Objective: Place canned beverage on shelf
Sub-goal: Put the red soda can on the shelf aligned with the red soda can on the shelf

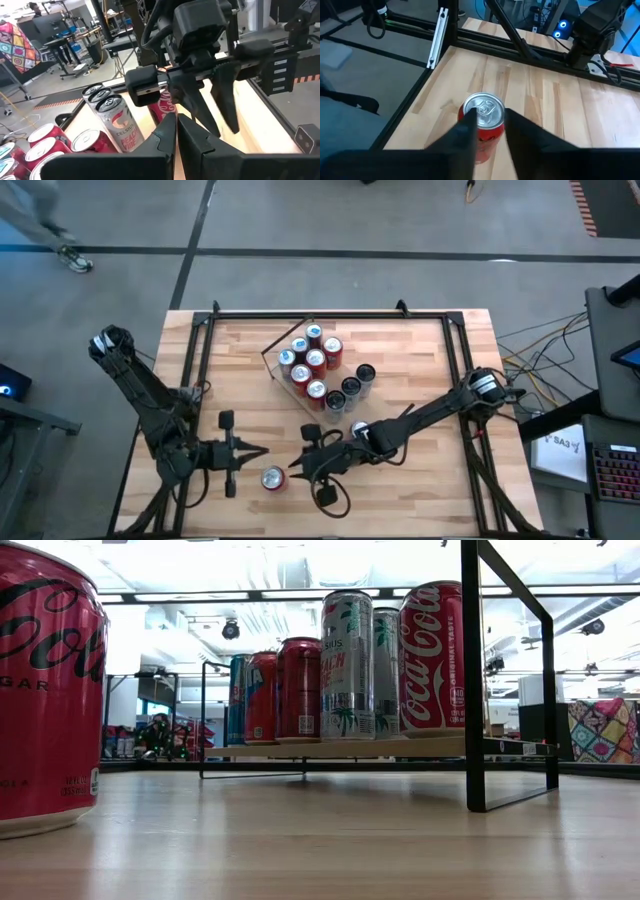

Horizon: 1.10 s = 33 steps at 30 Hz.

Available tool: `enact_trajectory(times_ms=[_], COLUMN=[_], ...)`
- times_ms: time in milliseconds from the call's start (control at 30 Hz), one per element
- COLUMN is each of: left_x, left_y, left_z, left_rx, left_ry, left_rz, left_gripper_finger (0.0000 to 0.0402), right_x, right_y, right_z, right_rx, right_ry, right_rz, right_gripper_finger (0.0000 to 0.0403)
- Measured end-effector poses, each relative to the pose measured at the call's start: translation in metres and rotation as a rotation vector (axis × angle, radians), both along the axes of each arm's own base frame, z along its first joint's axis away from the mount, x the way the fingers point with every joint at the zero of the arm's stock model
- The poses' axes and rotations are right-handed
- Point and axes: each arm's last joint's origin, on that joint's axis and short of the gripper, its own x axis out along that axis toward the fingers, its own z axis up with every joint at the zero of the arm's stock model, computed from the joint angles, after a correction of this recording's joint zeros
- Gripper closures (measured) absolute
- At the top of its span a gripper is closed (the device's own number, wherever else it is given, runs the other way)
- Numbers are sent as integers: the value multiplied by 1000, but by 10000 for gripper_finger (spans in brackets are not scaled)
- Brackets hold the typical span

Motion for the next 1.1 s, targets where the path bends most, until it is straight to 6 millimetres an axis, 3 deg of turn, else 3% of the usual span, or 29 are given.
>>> enact_trajectory(times_ms=[300, 467, 1100], left_x=[0, -2, -4], left_y=[2, 6, 9], left_z=[0, 4, 6], left_rx=[41, 59, 81], left_ry=[-10, -46, -63], left_rz=[57, 174, 238], left_gripper_finger=[402, 402, 402], right_x=[8, 22, 69], right_y=[3, 6, 15], right_z=[-5, -18, -41], right_rx=[66, 26, -61], right_ry=[-51, -35, 176], right_rz=[-25, -19, -33], right_gripper_finger=[113, 34, 22])
